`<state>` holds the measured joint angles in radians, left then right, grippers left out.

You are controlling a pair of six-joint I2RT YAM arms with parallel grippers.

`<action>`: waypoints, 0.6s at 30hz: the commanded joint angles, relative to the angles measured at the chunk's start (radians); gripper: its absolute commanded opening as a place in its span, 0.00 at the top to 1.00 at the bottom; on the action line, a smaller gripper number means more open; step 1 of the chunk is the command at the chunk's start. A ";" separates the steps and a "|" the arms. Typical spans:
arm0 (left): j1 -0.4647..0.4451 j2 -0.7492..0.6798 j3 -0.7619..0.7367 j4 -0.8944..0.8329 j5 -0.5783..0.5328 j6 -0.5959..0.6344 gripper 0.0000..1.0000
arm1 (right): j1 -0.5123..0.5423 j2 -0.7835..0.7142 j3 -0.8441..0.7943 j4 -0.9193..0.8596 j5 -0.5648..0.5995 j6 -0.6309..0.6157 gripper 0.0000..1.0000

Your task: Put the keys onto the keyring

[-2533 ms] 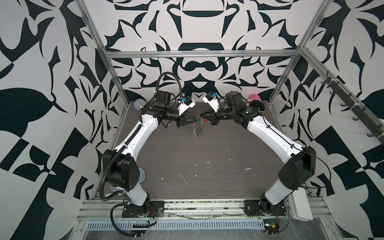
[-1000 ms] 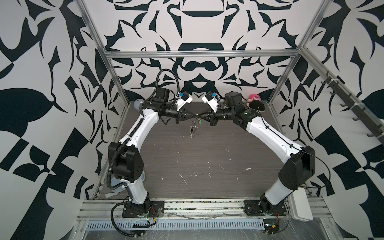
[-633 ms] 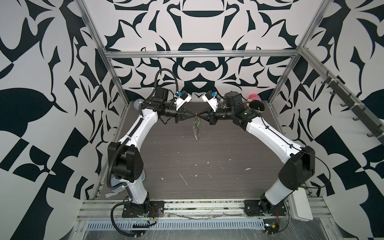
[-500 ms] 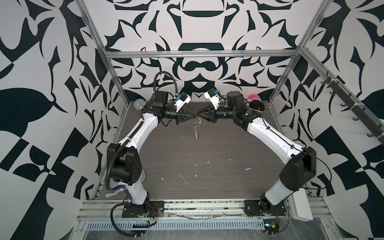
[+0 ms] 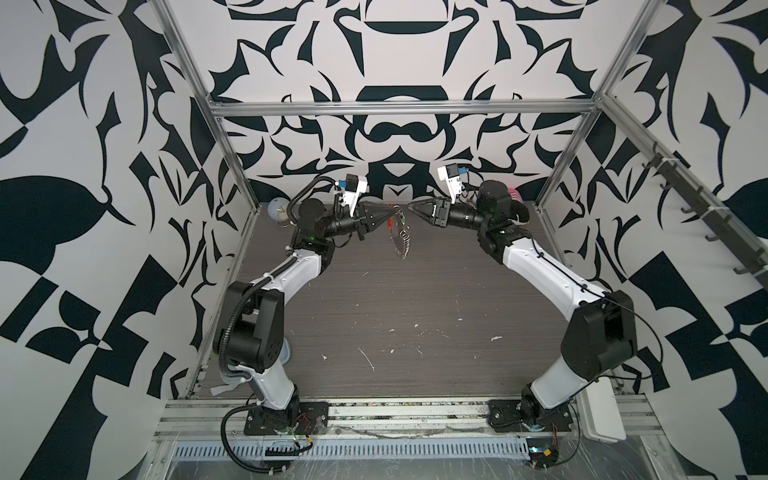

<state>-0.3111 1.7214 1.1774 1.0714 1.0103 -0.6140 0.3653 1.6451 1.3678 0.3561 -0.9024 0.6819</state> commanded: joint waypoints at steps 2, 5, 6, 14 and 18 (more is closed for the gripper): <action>-0.017 0.024 -0.023 0.265 -0.044 -0.157 1.00 | 0.009 0.007 0.009 0.211 -0.064 0.128 0.62; -0.016 0.030 -0.027 0.290 -0.055 -0.171 1.00 | 0.015 0.016 0.017 0.243 -0.076 0.153 0.62; -0.016 0.029 -0.026 0.292 -0.056 -0.173 1.00 | 0.017 0.018 0.019 0.243 -0.078 0.153 0.62; -0.001 0.045 -0.013 0.370 -0.093 -0.243 1.00 | 0.030 0.025 0.016 0.260 -0.082 0.159 0.75; -0.002 0.041 -0.012 0.371 -0.095 -0.248 1.00 | 0.030 0.028 0.019 0.279 -0.080 0.174 0.84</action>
<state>-0.3161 1.7634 1.1522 1.3502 0.9398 -0.8288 0.3889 1.6787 1.3655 0.5602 -0.9672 0.8433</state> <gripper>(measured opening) 0.039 0.170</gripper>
